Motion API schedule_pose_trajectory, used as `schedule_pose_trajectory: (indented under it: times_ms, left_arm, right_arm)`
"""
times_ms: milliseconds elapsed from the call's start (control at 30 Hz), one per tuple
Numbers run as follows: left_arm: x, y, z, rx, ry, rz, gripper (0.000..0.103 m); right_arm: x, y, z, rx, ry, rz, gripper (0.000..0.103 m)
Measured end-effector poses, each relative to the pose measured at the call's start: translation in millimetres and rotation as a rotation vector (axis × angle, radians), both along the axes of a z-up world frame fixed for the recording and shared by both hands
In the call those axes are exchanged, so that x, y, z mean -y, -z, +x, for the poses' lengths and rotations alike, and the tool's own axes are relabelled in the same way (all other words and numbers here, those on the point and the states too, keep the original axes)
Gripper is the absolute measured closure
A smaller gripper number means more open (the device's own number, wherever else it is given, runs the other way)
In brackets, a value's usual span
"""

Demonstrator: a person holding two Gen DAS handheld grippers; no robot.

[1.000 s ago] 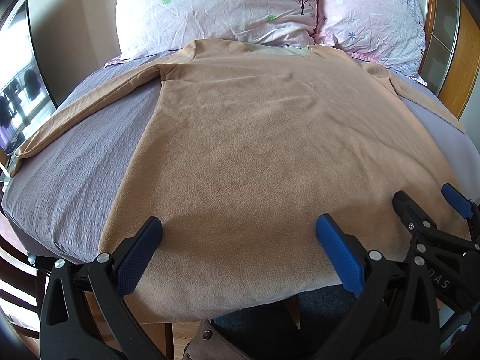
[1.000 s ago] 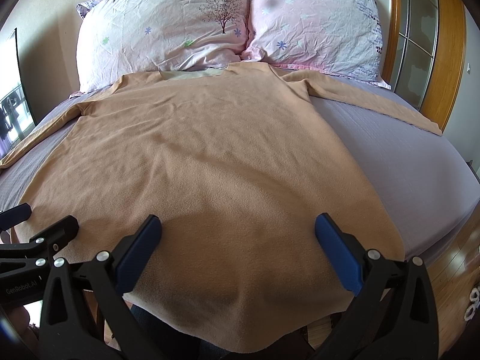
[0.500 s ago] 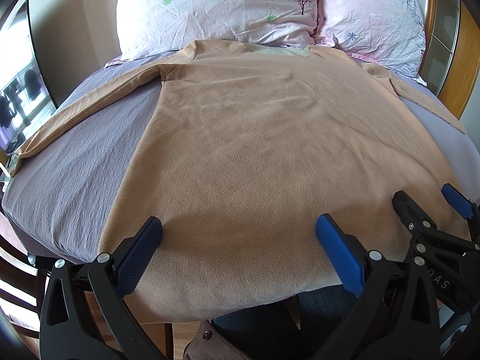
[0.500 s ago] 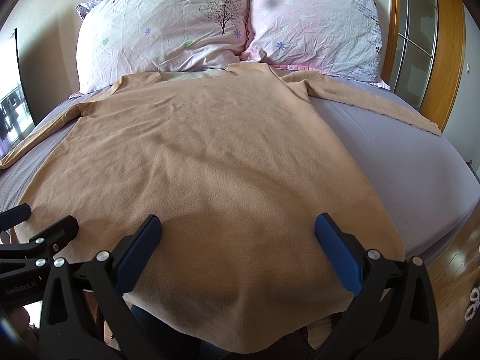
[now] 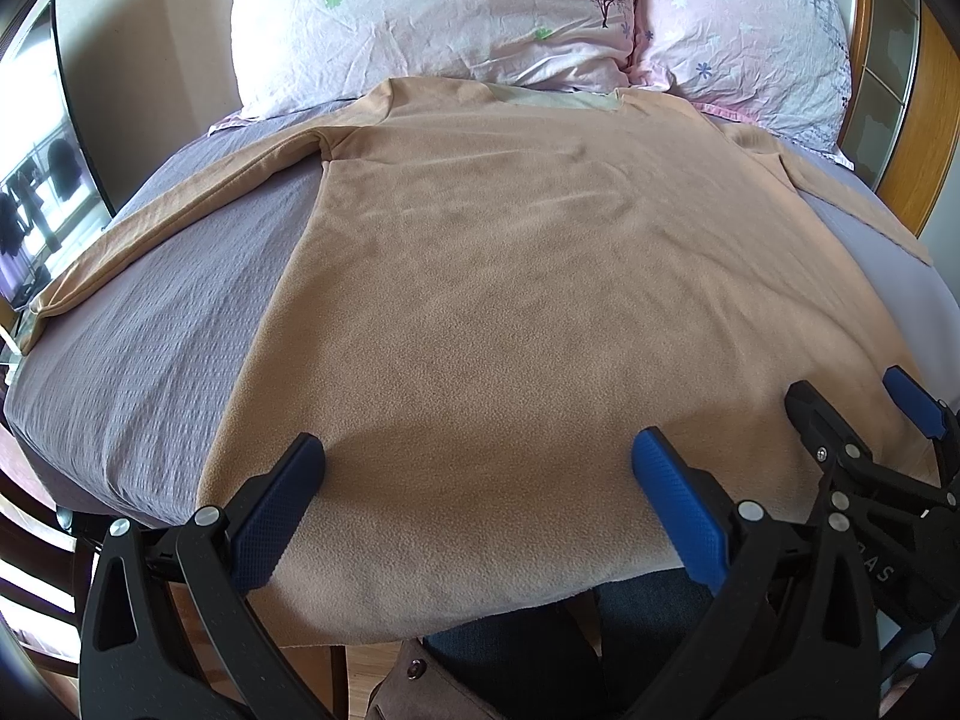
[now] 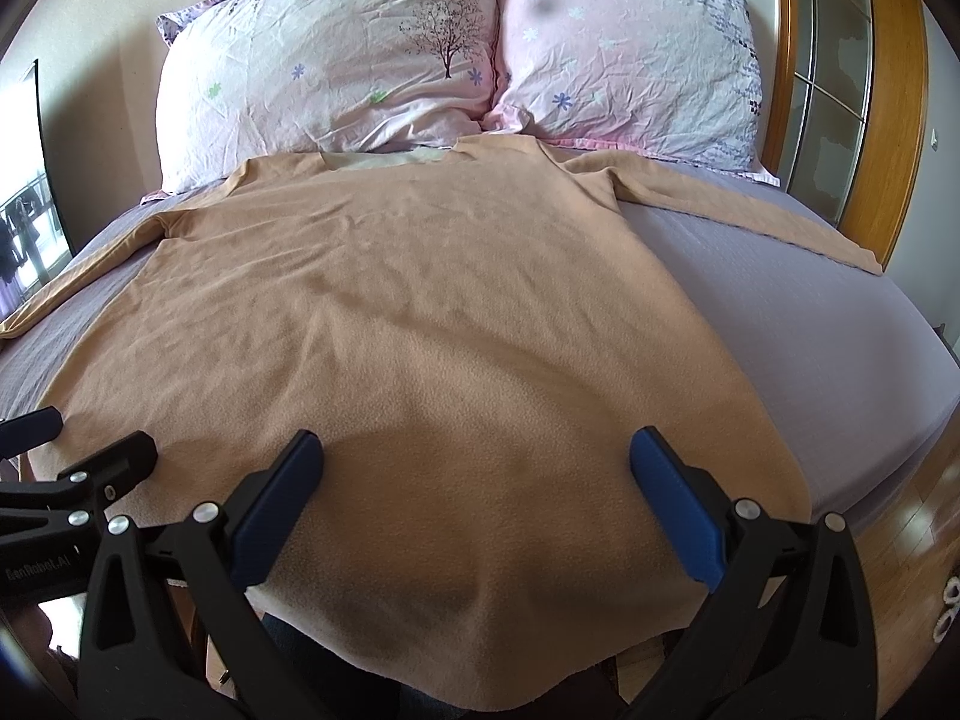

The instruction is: Fold small clothes

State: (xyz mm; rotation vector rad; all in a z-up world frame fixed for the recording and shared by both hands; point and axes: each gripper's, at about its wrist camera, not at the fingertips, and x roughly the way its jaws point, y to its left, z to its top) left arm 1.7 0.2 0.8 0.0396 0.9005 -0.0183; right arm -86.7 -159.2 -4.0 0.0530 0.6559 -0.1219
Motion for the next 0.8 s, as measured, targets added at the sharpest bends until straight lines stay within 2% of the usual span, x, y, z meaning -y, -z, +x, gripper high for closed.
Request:
schedule_pose_trajectory:
  times_ms: [133, 233, 300, 333, 400, 500, 533, 600, 700, 800]
  left_arm:
    - [1, -1, 6, -0.011, -0.003, 0.002, 0.001]
    - [2, -2, 8, -0.015, 0.010, 0.009, 0.001]
    - [1, -2, 9, -0.025, 0.035, 0.006, 0.001]
    - [-3, -6, 14, -0.028, 0.063, -0.027, 0.001]
    - [-12, -13, 18, 0.013, 0.091, -0.097, 0.001]
    - [-33, -34, 28, 0.143, 0.163, -0.279, 0.001]
    - [-38, -38, 32, 0.173, 0.183, -0.325, 0.001]
    - [-47, -45, 40, 0.222, 0.206, -0.396, 0.001]
    - [-56, -51, 58, 0.250, 0.179, -0.416, 0.001]
    - [-67, -52, 74, 0.251, 0.138, -0.416, 0.001]
  right_arm:
    - [3, -2, 0, 0.004, -0.023, -0.002, 0.002]
    - [6, -2, 0, 0.026, -0.108, -0.007, 0.002]
    - [23, -10, 7, 0.030, -0.148, 0.043, 0.002]
    - [44, -22, 10, 0.070, -0.136, 0.102, 0.002]
    - [105, -53, 19, 0.174, -0.033, 0.215, 0.002]
    - [195, -75, 41, 0.239, 0.126, 0.392, 0.004]
    - [238, -78, 56, 0.230, 0.206, 0.477, 0.008]
    - [308, -75, 83, 0.192, 0.344, 0.602, 0.034]
    - [376, -61, 109, 0.143, 0.527, 0.695, 0.047]
    - [425, -42, 130, 0.083, 0.673, 0.769, 0.049]
